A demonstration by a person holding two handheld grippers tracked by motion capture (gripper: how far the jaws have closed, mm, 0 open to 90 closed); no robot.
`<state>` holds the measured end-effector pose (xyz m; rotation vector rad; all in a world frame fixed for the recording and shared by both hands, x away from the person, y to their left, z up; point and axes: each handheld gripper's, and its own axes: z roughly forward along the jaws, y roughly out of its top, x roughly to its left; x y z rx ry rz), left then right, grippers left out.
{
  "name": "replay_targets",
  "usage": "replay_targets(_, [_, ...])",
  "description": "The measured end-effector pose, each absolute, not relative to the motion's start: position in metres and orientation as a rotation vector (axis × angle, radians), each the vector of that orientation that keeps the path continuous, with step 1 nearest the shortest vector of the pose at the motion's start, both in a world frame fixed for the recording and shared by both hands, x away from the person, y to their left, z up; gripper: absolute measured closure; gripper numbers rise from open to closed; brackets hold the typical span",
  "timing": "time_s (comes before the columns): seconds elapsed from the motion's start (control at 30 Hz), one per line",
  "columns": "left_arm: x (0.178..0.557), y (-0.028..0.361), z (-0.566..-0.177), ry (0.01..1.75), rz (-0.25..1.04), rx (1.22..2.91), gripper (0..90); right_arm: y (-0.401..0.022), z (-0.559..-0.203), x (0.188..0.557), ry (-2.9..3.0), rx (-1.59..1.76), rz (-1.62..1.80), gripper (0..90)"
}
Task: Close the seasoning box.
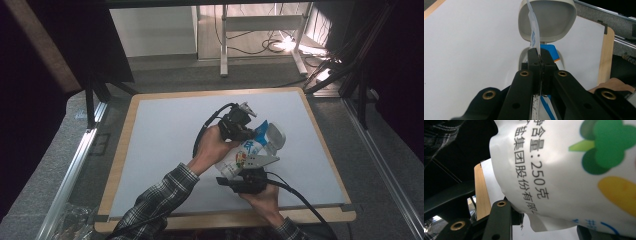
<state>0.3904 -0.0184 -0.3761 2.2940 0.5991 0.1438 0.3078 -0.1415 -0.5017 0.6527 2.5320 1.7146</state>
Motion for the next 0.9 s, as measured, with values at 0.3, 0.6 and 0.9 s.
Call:
replay_targets(0.3, [0.3916,-0.0198,-0.3762,0.600,0.147,2.302,89.3,-0.1417,-0.5002,0.3080,2.531,0.654,1.733,61.4])
replay_targets(0.6, [0.3934,-0.0211,-0.3766,0.598,0.150,2.310,89.3,-0.1420,-0.4988,0.3084,2.533,0.655,1.747,61.5])
replay_targets(0.9, [0.3944,-0.0219,-0.3769,0.598,0.149,2.313,89.4,-0.1421,-0.4974,0.3080,2.538,0.655,1.759,61.5])
